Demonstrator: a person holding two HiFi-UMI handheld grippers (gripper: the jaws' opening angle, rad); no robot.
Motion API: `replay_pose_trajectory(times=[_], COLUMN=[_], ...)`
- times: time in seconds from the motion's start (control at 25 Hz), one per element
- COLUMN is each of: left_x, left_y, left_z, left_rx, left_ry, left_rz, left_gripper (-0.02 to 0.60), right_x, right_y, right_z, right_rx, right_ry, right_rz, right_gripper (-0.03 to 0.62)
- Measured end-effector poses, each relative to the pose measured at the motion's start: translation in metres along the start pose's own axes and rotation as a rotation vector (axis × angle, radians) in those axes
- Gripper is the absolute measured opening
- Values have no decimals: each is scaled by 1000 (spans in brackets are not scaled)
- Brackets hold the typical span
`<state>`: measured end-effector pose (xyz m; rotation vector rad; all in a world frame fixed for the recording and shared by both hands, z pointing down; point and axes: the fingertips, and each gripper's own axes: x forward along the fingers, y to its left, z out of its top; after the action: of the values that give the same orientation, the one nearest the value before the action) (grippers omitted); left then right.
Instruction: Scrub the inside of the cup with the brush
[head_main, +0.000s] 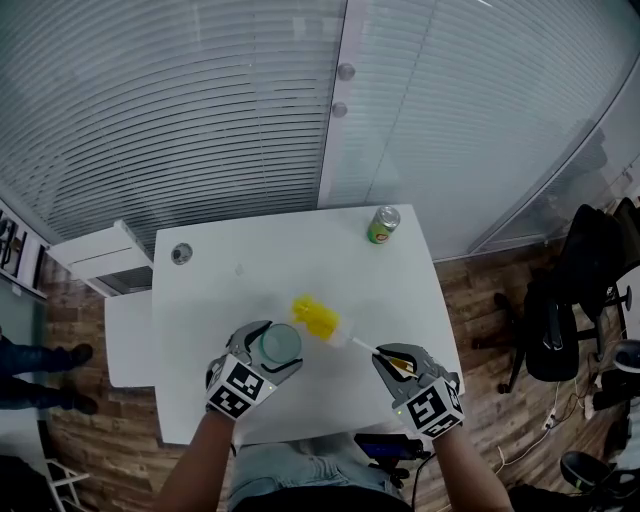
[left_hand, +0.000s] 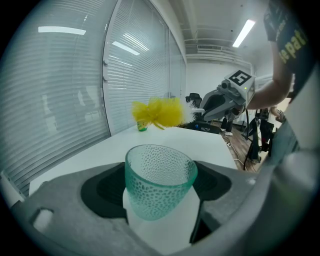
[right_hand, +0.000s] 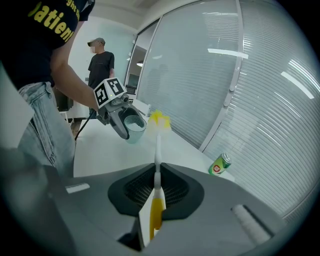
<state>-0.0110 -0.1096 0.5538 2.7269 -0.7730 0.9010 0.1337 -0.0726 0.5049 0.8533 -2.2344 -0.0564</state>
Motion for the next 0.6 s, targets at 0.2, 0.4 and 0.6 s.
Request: replay_pose_trajectory(times=[0.2,0.4,0.6], left_x=[0,1,0], left_y=[1,0,1], left_z=[0,-1,-2], left_rx=[-2,3,0], left_ry=[0,-5,2], left_rz=[-1,-6,-2], left_gripper=[410,410,410], right_x=[0,1,2], right_y=[0,1,2], right_z=[-1,-1,-1], right_rx=[2,4,6], right_ry=[3,2,1], right_rz=[1,1,6], right_gripper=[37,37,37])
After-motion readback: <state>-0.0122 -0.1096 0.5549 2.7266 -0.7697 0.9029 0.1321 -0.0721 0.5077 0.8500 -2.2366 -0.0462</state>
